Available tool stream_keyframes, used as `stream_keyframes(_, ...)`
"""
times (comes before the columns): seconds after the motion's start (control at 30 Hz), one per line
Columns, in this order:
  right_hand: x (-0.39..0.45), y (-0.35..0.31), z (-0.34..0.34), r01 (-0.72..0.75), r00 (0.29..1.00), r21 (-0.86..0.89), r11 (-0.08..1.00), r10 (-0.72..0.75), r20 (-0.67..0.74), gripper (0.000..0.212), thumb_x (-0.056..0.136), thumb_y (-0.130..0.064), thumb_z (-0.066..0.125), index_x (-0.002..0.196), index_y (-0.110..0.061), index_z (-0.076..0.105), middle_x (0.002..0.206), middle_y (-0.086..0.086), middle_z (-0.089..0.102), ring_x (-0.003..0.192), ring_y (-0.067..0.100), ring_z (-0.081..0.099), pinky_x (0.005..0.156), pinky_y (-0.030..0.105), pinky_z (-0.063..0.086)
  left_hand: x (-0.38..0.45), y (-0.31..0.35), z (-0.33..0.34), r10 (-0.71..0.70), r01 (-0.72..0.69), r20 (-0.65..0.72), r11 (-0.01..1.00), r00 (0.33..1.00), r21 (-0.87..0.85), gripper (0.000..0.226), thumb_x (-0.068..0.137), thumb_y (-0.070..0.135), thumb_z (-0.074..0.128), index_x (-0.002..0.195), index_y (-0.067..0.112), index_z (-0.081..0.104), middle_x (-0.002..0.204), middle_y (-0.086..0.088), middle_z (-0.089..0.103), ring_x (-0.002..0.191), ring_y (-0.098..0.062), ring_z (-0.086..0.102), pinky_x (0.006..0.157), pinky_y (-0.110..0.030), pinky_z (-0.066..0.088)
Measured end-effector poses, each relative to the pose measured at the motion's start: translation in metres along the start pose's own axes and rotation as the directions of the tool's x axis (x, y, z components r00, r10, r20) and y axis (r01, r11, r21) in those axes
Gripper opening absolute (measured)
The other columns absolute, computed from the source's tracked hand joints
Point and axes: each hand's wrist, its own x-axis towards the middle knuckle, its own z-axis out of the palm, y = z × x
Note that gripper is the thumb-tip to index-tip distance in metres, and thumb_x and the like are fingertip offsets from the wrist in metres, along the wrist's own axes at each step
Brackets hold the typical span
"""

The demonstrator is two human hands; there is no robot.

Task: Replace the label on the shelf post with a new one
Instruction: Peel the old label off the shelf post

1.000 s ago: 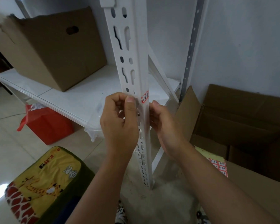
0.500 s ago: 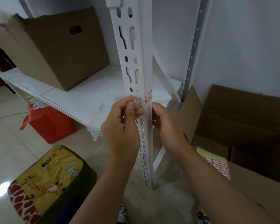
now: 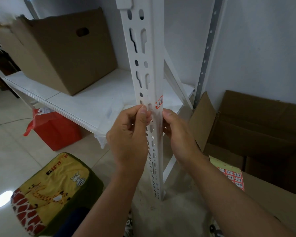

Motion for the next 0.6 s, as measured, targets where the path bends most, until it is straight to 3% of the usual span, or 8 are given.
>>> stream_keyframes(0.23,-0.001,0.0,0.003,0.0,0.999,-0.019,1.0,-0.001,-0.036,0.036,0.103,-0.036,0.028,0.104,-0.024,0.062,0.099,-0.01,0.068,0.089,-0.006,0.063,0.069,0.004,0.046,0.008,-0.007,-0.004,-0.097,0.097,-0.059,0.995,0.994,-0.003,0.019,0.092,0.011,0.062,0.079,0.025,0.058,0.076,0.001,0.067,0.069,-0.011,0.067,0.064,-0.019,0.054)
stream_keyframes(0.4,0.0,0.0,0.004,-0.004,0.999,-0.011,1.0,0.004,-0.039,0.035,0.103,-0.032,0.026,0.09,-0.031,0.057,0.079,-0.026,0.067,0.081,-0.015,0.062,0.062,0.001,0.044,0.013,-0.016,-0.007,-0.161,0.162,-0.056,0.987,0.985,0.011,0.022,0.097,0.012,0.051,0.077,0.02,0.053,0.069,0.0,0.057,0.062,-0.009,0.054,0.059,-0.019,0.048)
stream_keyframes(0.5,0.0,0.001,0.004,0.004,0.999,-0.016,1.0,-0.005,-0.049,0.036,0.104,-0.029,0.025,0.088,-0.029,0.057,0.074,-0.032,0.065,0.08,-0.014,0.062,0.062,0.001,0.044,0.019,-0.027,-0.013,-0.166,0.171,-0.066,0.982,0.984,0.082,0.027,0.099,0.017,0.045,0.072,0.015,0.048,0.062,0.0,0.049,0.057,-0.009,0.046,0.055,-0.031,0.045)
stream_keyframes(0.6,0.002,0.005,0.006,0.014,0.997,-0.02,1.0,-0.015,-0.075,0.037,0.104,-0.029,0.025,0.089,-0.024,0.059,0.08,-0.02,0.067,0.08,-0.01,0.062,0.064,0.001,0.044,0.027,-0.04,-0.021,-0.188,0.191,-0.034,0.962,0.982,0.194,0.038,0.101,0.026,0.042,0.065,0.013,0.042,0.059,-0.004,0.044,0.055,-0.016,0.041,0.051,-0.039,0.038)
